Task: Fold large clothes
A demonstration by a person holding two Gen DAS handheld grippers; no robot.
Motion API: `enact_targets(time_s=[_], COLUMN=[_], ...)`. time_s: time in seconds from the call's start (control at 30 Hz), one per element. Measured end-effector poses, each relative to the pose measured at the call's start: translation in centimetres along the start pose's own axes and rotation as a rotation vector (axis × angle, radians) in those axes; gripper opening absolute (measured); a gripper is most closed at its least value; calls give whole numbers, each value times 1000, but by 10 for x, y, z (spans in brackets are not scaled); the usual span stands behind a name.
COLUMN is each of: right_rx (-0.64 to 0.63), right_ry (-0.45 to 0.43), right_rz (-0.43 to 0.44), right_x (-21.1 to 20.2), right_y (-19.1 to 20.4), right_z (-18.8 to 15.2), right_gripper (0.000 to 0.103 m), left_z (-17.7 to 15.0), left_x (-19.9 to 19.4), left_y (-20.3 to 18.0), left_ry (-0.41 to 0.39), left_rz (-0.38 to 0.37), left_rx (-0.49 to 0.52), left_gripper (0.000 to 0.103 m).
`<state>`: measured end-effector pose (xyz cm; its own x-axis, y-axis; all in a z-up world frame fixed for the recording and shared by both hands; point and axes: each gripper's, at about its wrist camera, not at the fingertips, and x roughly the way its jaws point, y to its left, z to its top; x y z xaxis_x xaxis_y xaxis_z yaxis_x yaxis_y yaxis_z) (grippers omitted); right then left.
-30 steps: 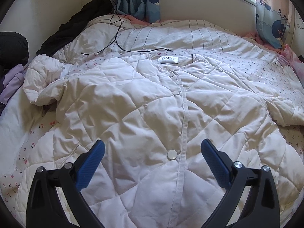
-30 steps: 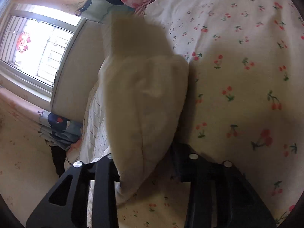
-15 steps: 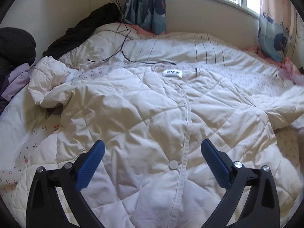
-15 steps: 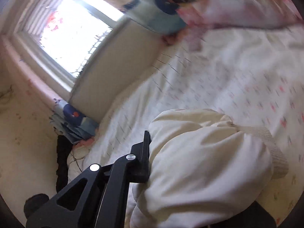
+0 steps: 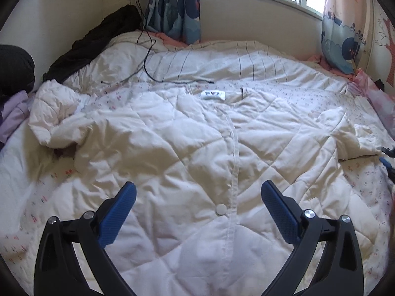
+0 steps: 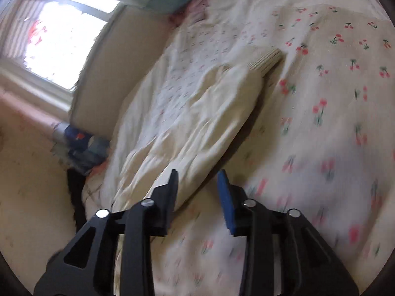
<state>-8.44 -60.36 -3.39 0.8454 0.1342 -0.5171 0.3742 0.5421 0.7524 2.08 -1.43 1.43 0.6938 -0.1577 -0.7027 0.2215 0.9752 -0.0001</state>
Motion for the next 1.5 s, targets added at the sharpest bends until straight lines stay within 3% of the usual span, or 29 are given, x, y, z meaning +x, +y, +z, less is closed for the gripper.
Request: enact_targets(time_s=[0.1,0.17,0.27,0.37,0.5,0.6,0.67,0.73,0.77,0.83,0.87,0.93,1.03,1.17,1.23,1.3,1.33,1.43,1.47,1.5], right_rx=[-199,-284,-408,-433,-452,-495,-515,-523,-490,-462,-469,-444,-417,-449,-477,-483,-499,-580,-583,-571], right_ry=[220,400,585,710,805,846,850,827,812,786,774,725,630,557,542,564,598,692,694,673], right_rz=[136,215,187,152,113,78,75,61,81,101,98,143,242,326,330,300,256,14,-64,-100], right_x=[-19,-24,-12,-1,-6,-19,-31,-37,-41,-45,-43,-52,-71,-108,-120,-124,-123,-118,-119,-123], right_y=[46,72,99,107,110,118,119,121,119,116,122,131,159,192,202,193,183,145,129,121], right_z=[-82,-132,-184,-222,-261,-277,-284,-279,-274,-277,-284,-281,-267,-241,-236,-239,-243,-259,-259,-255], right_gripper=[63,66,66,66,66,62,51,27,23,16,15,13,12,12,12,12,13,19,21,22], left_z=[-5,-18,-43,-70,-102,-124,-137,-145,-148,-150,-149,-145,-131,-113,-107,-117,-125,-157,-163,-162], left_x=[-33,-50,-66,-80,-83,-75,-68,-63,-61,-59,-59,-65,-92,-137,-147,-146,-139,-120,-119,-118], left_y=[40,77,129,173,219,232,232,228,226,222,221,222,226,229,228,227,226,229,236,239], left_ry=[-32,-11,61,114,206,293,352,381,393,412,426,431,386,304,299,345,382,483,493,483], left_rz=[46,87,148,257,347,365,346,312,278,177,145,61,-64,-151,-151,-148,-118,38,72,87], left_rx=[-12,-40,-74,-66,-93,-89,-73,-59,-62,-92,-116,-166,-228,-233,-199,-152,-108,18,25,12], left_gripper=[98,98,98,98,98,98,98,98,97,74,70,43,29,27,27,27,28,39,41,51])
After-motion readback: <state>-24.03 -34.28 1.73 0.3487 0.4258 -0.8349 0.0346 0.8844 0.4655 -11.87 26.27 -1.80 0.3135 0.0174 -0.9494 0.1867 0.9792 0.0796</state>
